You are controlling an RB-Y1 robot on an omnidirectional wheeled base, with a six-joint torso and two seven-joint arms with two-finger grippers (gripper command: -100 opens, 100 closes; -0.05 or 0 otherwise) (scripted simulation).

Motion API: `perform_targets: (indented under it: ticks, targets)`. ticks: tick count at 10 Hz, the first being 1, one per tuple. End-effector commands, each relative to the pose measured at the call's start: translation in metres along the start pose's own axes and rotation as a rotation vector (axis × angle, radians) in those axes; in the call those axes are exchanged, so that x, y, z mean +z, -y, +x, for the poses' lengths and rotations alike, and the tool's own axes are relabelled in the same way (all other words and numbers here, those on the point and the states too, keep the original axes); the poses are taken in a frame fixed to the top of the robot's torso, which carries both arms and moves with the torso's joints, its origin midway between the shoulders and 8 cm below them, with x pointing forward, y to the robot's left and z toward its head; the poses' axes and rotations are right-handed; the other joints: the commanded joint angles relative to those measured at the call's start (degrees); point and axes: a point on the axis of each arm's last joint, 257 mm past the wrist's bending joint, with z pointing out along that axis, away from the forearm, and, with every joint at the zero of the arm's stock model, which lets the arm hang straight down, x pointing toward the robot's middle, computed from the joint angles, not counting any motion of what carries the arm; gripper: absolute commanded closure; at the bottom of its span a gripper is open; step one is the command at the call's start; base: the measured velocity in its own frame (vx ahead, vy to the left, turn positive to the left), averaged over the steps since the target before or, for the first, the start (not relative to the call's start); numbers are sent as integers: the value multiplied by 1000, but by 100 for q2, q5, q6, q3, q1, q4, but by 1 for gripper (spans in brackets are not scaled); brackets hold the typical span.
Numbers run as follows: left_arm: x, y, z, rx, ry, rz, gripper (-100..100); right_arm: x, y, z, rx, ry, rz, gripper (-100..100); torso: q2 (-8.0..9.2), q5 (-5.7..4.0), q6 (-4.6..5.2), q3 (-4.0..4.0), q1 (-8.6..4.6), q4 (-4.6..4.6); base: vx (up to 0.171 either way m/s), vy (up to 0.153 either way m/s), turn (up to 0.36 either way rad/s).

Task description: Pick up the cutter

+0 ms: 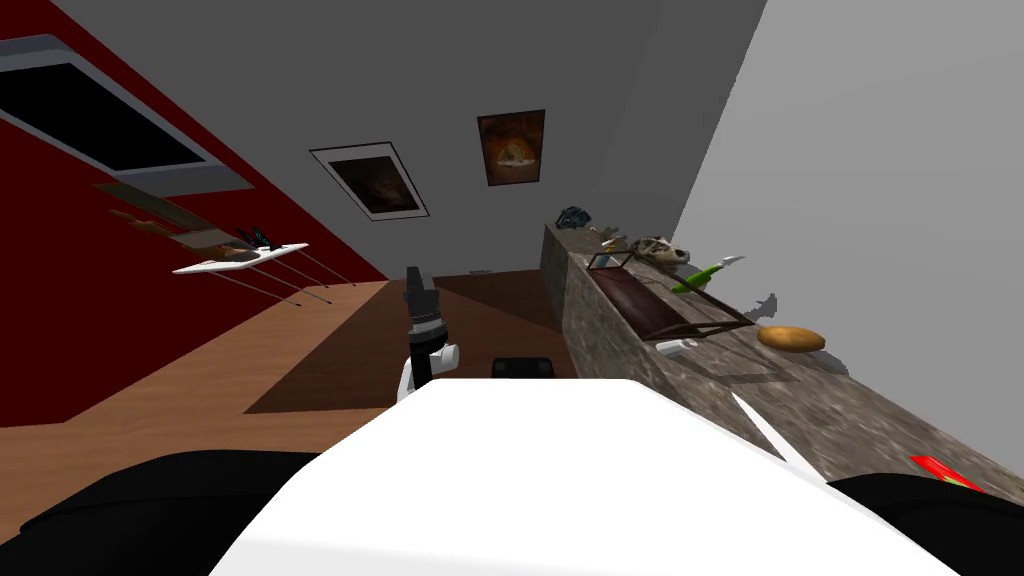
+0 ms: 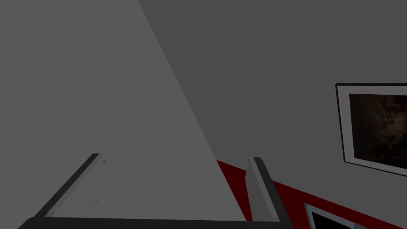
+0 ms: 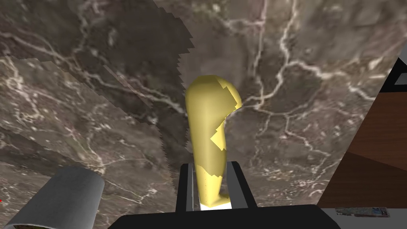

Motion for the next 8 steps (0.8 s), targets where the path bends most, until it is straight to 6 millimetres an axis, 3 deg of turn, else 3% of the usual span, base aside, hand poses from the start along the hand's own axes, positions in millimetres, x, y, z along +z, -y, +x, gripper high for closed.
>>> perform_targets:
  ticks: [1, 2, 3, 4, 6, 7, 8]
  targets:
    - [0, 0, 0, 0, 0, 0, 0, 7, -7, -10, -9, 15, -21, 100, 0, 0, 0, 0, 0, 0, -11, -4, 6]
    - [0, 0, 0, 0, 0, 0, 0, 7, -1, -27, -25, 8, -13, 100, -9, 0, -3, -5, 2, -1, -19, -2, -128]
    - [0, 0, 0, 0, 0, 0, 0, 10, -6, -30, -28, 15, -25, 100, -9, 2, 1, -6, 0, -3, -25, -1, -79]
    - [0, 0, 0, 0, 0, 0, 0, 7, 6, -42, -40, -1, -1, 100, -7, 1, 0, -5, 2, -2, -39, -4, -137]
    - [0, 0, 0, 0, 0, 0, 0, 13, -6, -51, -48, 16, -29, 100, -2, 1, 0, -1, 1, -1, -27, -8, -34]
    - [0, 0, 0, 0, 0, 0, 0, 12, 3, -64, -61, 2, -9, 100, -8, 0, -3, -4, 1, -2, -35, -10, -114]
    - [0, 0, 0, 0, 0, 0, 0, 16, -5, -69, -66, 13, -28, 100, -3, 3, 4, -3, -2, -3, -31, -10, -96]
